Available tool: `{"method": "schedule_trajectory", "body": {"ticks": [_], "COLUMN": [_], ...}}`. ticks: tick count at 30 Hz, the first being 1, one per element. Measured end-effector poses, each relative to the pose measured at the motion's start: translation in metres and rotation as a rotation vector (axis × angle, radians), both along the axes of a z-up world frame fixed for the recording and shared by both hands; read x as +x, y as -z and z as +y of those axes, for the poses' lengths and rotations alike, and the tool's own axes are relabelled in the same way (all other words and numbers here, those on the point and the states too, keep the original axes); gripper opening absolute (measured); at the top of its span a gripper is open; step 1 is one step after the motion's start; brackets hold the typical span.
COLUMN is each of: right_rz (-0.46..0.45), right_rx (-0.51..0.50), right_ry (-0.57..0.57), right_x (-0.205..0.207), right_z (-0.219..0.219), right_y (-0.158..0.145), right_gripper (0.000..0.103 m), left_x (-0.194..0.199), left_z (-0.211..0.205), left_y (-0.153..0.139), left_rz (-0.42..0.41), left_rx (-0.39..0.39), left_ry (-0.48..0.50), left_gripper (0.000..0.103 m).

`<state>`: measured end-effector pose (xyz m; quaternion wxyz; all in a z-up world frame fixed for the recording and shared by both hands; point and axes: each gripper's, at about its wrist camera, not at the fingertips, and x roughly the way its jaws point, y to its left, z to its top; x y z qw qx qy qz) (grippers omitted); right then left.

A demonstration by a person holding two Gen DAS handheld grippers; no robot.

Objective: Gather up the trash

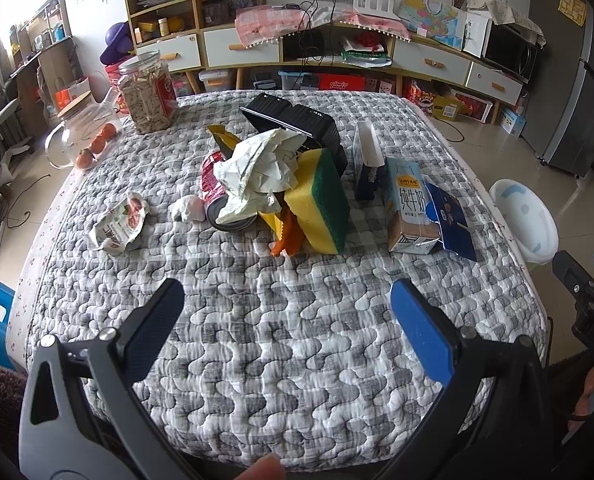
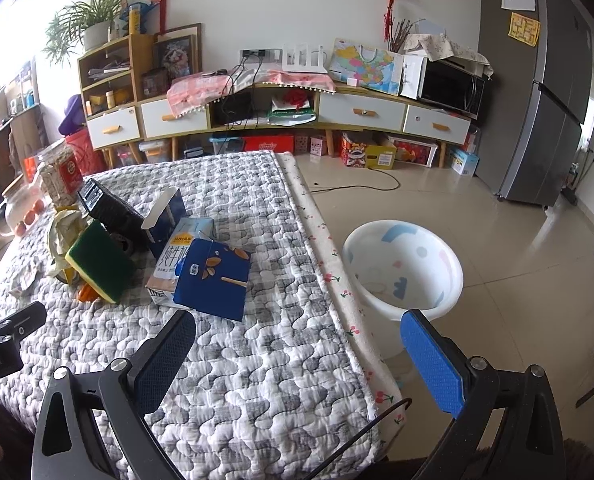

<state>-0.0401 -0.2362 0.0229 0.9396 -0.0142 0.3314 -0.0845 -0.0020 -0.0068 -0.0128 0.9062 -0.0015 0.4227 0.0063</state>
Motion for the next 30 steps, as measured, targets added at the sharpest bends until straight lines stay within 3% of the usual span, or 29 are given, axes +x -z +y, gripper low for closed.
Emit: {"method": "schedule_trajectory", "body": {"ticks": [30], "right_rz": [0.008], "right_rx": [0.007], "right_ry": [-0.003], "right_x": [0.0011], "right_z": [0.0069], "right_y": [0.0012], "right_gripper": [0.103], "left_x": [-0.0017], "left_z": [0.0028], "left_y": [0.0028], "left_rz": [0.013], "left_rx": [-0.004], "left_ry": [-0.008], "left_gripper": [0.102]}}
